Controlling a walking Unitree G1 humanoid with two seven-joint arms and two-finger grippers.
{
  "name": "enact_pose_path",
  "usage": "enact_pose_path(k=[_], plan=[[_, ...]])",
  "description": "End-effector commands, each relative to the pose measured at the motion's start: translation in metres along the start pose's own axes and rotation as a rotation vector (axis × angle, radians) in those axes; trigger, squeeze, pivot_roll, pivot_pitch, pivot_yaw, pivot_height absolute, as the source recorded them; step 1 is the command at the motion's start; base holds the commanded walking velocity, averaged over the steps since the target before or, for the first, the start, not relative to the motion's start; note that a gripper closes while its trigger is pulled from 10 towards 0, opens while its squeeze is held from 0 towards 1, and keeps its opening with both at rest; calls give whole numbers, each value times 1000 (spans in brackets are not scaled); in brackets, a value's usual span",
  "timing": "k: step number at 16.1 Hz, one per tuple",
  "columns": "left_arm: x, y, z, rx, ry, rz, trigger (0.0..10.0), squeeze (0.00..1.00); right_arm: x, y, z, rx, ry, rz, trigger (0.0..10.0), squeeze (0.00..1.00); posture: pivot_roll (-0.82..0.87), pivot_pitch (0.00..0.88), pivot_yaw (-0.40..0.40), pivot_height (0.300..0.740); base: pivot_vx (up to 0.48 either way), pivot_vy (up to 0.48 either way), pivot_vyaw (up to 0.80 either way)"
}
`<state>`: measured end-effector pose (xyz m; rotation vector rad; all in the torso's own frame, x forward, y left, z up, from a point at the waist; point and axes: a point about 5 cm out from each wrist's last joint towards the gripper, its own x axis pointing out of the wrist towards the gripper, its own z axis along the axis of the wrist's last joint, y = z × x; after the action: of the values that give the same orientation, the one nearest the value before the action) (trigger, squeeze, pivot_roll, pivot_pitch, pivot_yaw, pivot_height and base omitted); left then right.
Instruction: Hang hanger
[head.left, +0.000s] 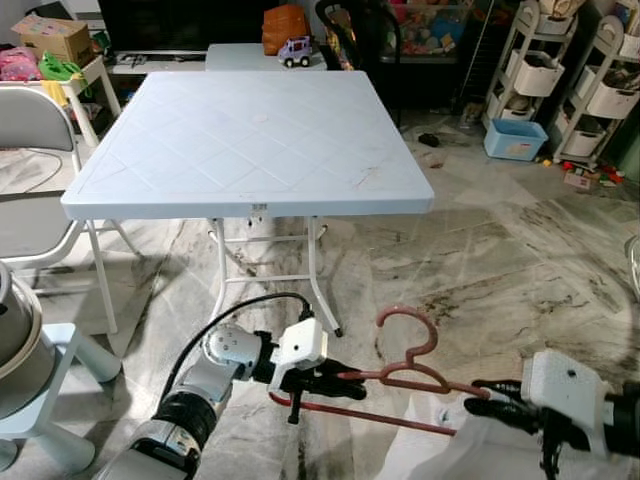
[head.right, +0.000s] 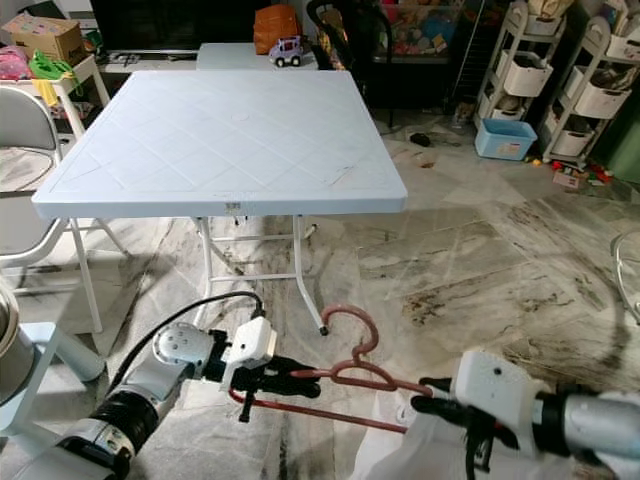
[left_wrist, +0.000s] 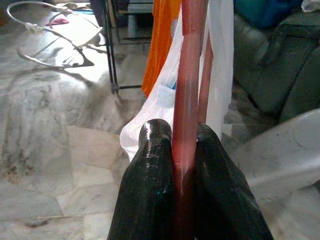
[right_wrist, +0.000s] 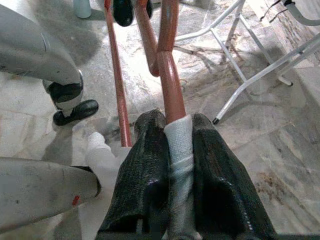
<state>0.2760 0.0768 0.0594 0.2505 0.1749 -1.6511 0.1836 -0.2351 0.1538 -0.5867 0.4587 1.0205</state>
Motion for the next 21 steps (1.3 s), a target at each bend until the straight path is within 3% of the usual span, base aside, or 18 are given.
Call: enact_pose_path(k=[1,8,11,14,15,17,19,20,21], plan=[[7,-1,0,8,2,-2,0,0,-2,-6,11,-55,-45,18,10000,1000,47,0,-67,740,0,0,0],[8,0,-1,31,3,39,0,0,-6,-33,13,-115,-51,-56,10000,1000,50,0,-64,740,0,0,0],[8,4,0,49,-12,124,0,0,-14,-45,19,-134,-77,-143,10000,1000,48,0,-64,740,0,0,0],[8,9,1,63,-33,251,0,0,-24,-62,22,-140,-113,-337,10000,1000,47,0,-71,740,0,0,0],[7,13,1,42,-36,302,0,0,-27,-69,22,-124,-155,-503,10000,1000,51,0,-72,740,0,0,0],[5,18,3,20,-54,356,0,0,-27,-73,15,-86,-169,-649,10000,1000,52,0,-70,740,0,0,0],[6,26,13,8,-100,414,0,0,-19,-73,-2,25,-172,-903,10000,1000,55,0,-72,740,0,0,0],[7,28,15,14,-112,426,0,0,-18,-73,-3,59,-184,-951,10000,1000,55,0,-72,740,0,0,0],[9,32,23,17,-148,454,0,0,-15,-71,-11,160,-206,-1090,10000,1000,56,0,-75,740,0,0,0]])
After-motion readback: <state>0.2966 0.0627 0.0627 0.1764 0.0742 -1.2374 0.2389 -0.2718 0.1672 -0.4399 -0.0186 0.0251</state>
